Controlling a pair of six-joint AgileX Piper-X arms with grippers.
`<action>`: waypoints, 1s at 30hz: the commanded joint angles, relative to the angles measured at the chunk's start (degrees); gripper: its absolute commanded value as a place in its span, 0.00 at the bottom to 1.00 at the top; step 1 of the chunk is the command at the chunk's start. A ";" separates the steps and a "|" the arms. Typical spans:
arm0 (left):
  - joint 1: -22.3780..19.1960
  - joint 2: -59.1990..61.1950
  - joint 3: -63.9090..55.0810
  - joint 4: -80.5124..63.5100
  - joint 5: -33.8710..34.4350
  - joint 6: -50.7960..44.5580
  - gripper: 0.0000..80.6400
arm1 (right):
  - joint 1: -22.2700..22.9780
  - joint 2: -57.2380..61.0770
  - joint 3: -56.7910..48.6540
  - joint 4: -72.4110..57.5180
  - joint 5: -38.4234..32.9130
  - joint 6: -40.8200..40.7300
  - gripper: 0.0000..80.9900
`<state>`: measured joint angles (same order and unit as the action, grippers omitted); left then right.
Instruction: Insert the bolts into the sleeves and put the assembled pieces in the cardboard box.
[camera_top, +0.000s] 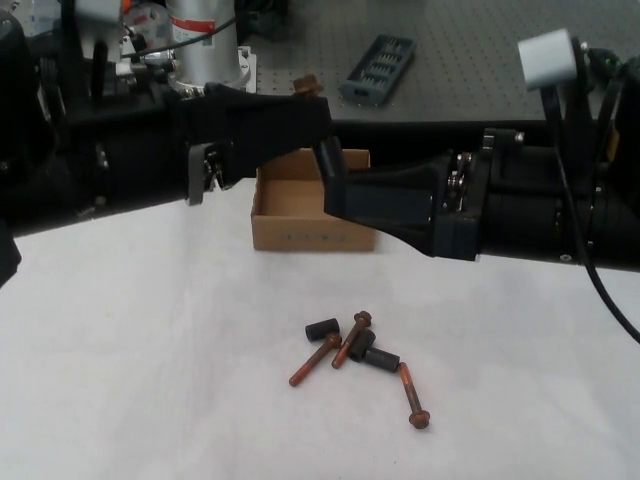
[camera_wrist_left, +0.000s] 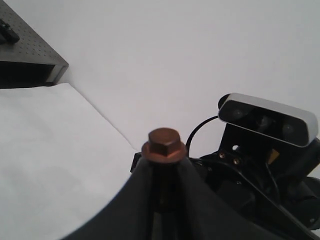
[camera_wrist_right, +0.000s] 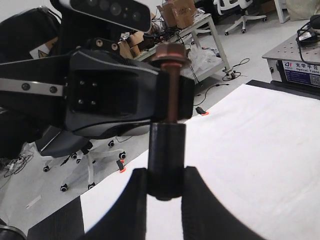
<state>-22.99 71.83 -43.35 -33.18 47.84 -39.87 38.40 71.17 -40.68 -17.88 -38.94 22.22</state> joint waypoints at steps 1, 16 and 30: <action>0.50 0.10 0.13 0.54 1.48 1.76 0.01 | -0.56 -1.36 -0.90 -3.09 0.66 0.07 0.03; 0.50 0.10 0.13 0.54 2.94 0.66 0.64 | -0.56 -1.36 -0.90 -3.09 0.66 0.07 0.03; 8.39 -4.19 0.13 8.43 4.30 3.25 0.58 | -3.40 -0.98 -1.72 3.47 1.12 0.07 0.03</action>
<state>-16.88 70.16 -42.89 -27.86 51.22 -39.17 36.83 70.70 -40.72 -17.86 -38.24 22.22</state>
